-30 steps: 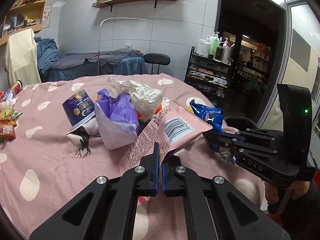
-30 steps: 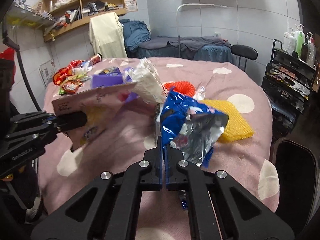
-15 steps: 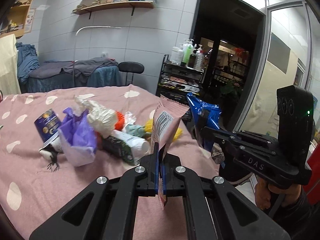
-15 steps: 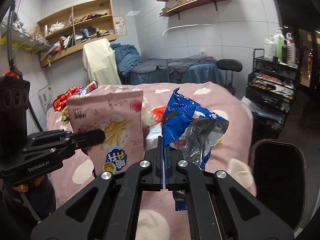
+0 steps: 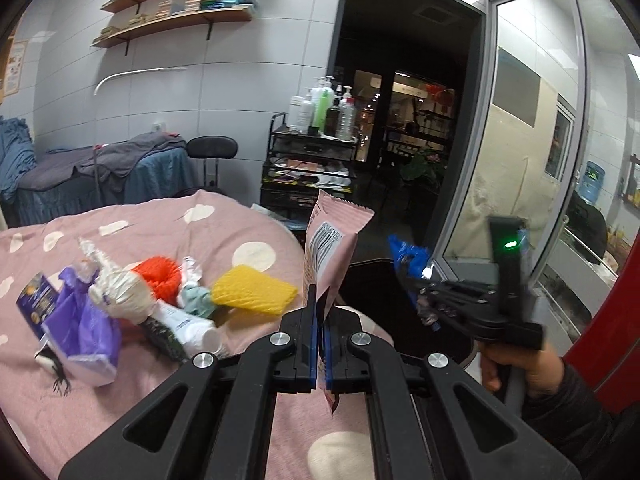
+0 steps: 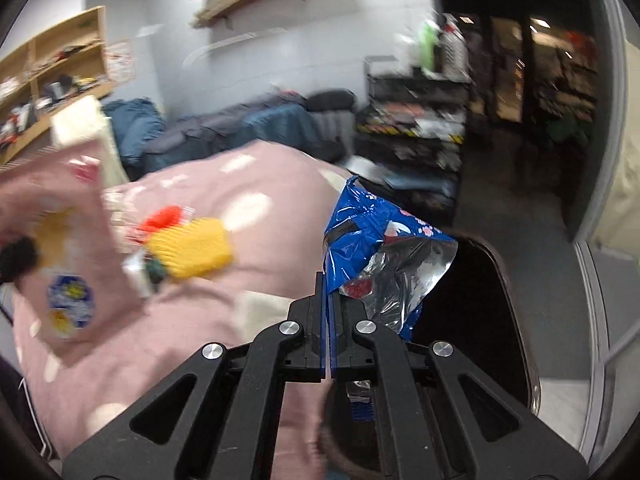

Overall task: Collect trash
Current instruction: 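Carry the blue chip bag over the black bin and open the right gripper, then move the pink snack bag over the bin and open the left gripper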

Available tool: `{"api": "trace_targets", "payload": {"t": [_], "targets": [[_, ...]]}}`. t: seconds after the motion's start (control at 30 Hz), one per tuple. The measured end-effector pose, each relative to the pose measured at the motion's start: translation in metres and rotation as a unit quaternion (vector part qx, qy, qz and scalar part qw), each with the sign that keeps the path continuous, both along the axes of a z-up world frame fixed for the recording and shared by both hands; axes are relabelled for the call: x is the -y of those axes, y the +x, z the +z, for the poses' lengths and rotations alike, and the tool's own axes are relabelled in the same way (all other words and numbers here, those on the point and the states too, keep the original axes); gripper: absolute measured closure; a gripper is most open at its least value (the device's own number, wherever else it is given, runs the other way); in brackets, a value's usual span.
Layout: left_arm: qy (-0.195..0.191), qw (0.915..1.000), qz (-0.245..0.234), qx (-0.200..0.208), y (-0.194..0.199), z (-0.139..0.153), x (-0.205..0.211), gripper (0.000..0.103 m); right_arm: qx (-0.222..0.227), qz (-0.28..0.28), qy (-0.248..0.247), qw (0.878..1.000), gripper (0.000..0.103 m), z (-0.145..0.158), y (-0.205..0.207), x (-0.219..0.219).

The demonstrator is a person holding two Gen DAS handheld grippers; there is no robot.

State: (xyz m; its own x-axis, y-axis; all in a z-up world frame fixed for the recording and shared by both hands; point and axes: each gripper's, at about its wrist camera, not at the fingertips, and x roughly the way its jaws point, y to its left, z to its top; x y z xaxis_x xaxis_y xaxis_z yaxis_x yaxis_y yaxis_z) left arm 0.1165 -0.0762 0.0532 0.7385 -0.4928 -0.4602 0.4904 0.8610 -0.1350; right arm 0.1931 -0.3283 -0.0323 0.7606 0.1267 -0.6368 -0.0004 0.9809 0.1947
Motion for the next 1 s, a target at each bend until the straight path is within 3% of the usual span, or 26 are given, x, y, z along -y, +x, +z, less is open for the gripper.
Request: {"api": "trace_targets", "payload": {"t": [0.17,0.37,0.43,0.47,0.5,0.57,0.83,1.0], "targets": [[-0.001,0.9996,-0.029,-0.008,0.005,-0.002,0.019,0.1,-0.085,-0.037,0.033,0.995,0.101,-0.052,0.023,0.029],[-0.008,0.9982,-0.054,-0.026,0.01,-0.006,0.038,0.1,-0.128,-0.046,0.04,0.99,0.101,-0.084,0.029,0.036],[-0.005,0.9978,-0.061,-0.027,0.01,-0.007,0.045,0.1,-0.139,-0.044,0.039,0.989,0.096,-0.089,0.028,0.033],[-0.005,0.9976,-0.064,-0.028,0.01,-0.008,0.048,0.1,-0.138,-0.044,0.04,0.989,0.083,-0.09,0.027,0.029],[-0.005,0.9972,-0.068,-0.031,0.011,-0.008,0.051,0.1,-0.134,-0.043,0.043,0.989,0.057,-0.09,0.025,0.028],[-0.006,0.9965,-0.076,-0.035,0.012,-0.009,0.056,0.1,-0.117,-0.054,0.053,0.99,0.031,-0.086,0.017,0.03],[0.003,0.9941,-0.099,-0.044,0.02,-0.01,0.086,0.1,-0.065,-0.08,0.053,0.993,0.03,-0.056,-0.009,0.033],[0.017,0.9922,-0.111,-0.054,0.03,-0.015,0.107,0.1,-0.019,-0.145,0.024,0.989,0.021,-0.031,-0.023,0.052]]}}
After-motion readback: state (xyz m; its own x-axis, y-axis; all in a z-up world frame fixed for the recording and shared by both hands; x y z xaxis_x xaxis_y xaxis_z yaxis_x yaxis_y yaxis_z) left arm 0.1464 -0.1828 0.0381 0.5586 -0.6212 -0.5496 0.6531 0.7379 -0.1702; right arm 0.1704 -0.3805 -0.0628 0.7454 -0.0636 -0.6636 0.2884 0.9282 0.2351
